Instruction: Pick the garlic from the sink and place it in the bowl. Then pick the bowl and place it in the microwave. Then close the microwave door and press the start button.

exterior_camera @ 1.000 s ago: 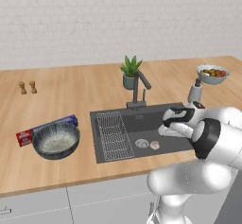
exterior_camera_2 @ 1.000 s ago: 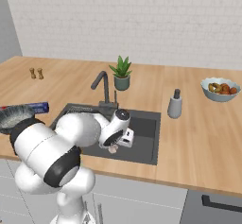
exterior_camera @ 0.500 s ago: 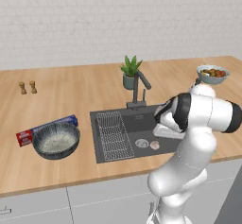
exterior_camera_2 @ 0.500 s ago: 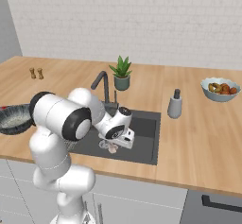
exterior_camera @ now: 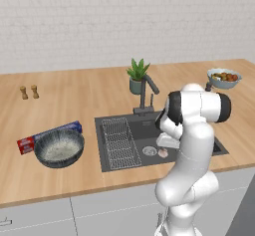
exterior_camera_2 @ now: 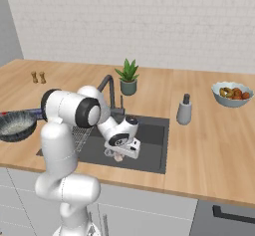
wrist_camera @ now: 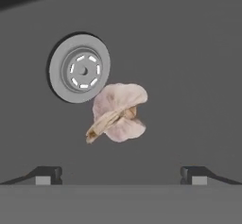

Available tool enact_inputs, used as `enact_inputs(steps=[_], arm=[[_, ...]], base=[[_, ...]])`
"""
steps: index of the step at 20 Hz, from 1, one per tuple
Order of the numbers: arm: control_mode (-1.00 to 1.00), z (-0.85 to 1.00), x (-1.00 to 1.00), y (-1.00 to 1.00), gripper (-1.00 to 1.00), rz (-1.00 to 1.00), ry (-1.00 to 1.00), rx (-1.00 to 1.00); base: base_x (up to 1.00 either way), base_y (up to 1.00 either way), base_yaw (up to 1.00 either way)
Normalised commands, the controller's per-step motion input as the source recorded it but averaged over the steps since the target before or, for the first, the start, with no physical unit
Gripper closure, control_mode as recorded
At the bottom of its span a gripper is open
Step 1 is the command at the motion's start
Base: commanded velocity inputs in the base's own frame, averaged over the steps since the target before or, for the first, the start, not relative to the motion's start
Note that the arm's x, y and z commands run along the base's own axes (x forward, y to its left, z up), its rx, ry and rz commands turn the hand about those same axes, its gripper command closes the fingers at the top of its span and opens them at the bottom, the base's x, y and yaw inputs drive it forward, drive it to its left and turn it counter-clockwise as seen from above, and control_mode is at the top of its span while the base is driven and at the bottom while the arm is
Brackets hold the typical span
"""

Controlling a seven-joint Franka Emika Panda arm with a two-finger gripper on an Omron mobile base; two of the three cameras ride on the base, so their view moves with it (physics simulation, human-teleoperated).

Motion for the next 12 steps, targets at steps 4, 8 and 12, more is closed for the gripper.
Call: enact_inputs(steps=[4, 8, 12], arm=[[-1.00, -0.31, 0.23, 0.10, -1.00, 0.00, 0.01, 0.00], [-1.00, -0.30, 0.35, 0.08, -1.00, 0.00, 0.00, 0.00], [-1.00, -0.26, 0.31, 0.01, -1.00, 0.00, 0.00, 0.00]], base=[[0.00, 0.00, 0.00], [0.00, 0.00, 0.00], [0.00, 0.00, 0.00]])
